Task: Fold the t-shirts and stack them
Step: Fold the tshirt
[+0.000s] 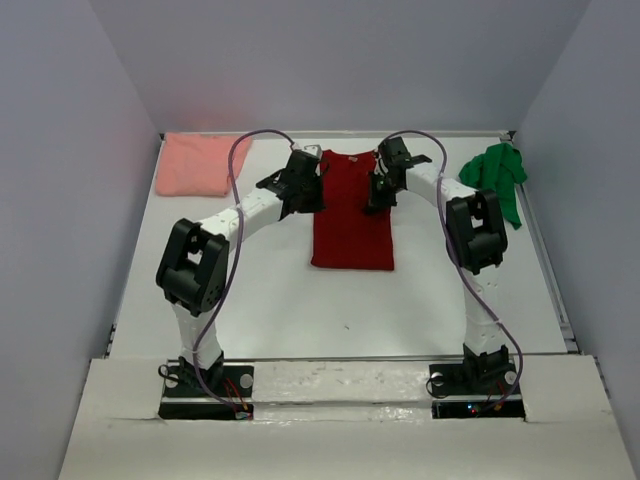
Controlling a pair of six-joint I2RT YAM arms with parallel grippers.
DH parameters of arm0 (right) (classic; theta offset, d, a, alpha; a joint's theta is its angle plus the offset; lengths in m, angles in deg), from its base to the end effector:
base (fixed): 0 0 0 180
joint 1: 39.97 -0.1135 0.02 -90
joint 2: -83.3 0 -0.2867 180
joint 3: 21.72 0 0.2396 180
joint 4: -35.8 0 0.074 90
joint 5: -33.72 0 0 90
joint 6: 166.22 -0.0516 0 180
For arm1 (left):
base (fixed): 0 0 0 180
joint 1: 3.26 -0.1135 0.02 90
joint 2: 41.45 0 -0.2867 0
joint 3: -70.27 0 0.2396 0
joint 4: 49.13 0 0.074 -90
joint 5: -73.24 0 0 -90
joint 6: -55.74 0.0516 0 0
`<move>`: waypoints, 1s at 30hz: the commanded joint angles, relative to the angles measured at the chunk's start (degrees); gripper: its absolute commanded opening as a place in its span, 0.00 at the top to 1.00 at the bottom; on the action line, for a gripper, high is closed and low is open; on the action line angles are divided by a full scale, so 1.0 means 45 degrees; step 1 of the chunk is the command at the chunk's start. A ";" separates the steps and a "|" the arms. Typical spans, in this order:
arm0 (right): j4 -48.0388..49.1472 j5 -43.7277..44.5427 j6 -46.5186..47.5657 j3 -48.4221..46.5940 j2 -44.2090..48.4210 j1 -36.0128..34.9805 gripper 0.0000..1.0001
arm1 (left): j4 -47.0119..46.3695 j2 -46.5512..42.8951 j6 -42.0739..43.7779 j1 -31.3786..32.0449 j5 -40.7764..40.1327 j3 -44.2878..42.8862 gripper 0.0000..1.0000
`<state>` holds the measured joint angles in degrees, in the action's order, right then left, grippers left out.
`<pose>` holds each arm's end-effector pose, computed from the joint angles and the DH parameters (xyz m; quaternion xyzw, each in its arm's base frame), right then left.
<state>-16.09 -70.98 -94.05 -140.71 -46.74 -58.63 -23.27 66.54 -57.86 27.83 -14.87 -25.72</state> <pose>0.4657 0.1711 0.1767 -0.0369 0.9640 0.1908 0.1814 0.3777 -0.2297 0.2593 0.0659 0.8957 -0.2150 0.3835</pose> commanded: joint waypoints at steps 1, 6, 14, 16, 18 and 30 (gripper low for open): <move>0.0027 0.0473 -0.0316 0.0933 0.0499 -0.0366 1.00 | -0.0297 -0.2334 -0.0050 0.0219 -0.0789 0.0550 1.00; 0.0143 0.0824 -0.0629 0.1636 0.0538 -0.0601 1.00 | -0.0570 -0.2983 0.0300 0.0259 -0.0500 0.1117 1.00; 0.0203 0.1157 -0.0707 0.1755 0.0577 -0.0718 1.00 | -0.1038 -0.0601 0.0341 0.0629 0.0283 0.0045 1.00; 0.0164 0.1215 -0.0707 0.1599 0.0635 -0.0718 1.00 | -0.1195 0.0277 0.0457 0.0688 0.0536 -0.0501 1.00; 0.0125 0.1196 -0.0629 0.1501 0.0674 -0.0718 1.00 | -0.0961 0.1038 0.0614 0.0688 0.0827 -0.1164 1.00; -0.0012 0.1313 -0.0570 0.1520 0.0557 -0.0718 1.00 | -0.0454 0.3188 0.0654 0.0669 0.0557 -0.2865 1.00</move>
<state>-11.76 -66.59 -97.22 -134.78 -43.37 -60.55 -26.14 78.95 -55.26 30.78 -11.85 -34.51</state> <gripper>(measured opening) 0.009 0.014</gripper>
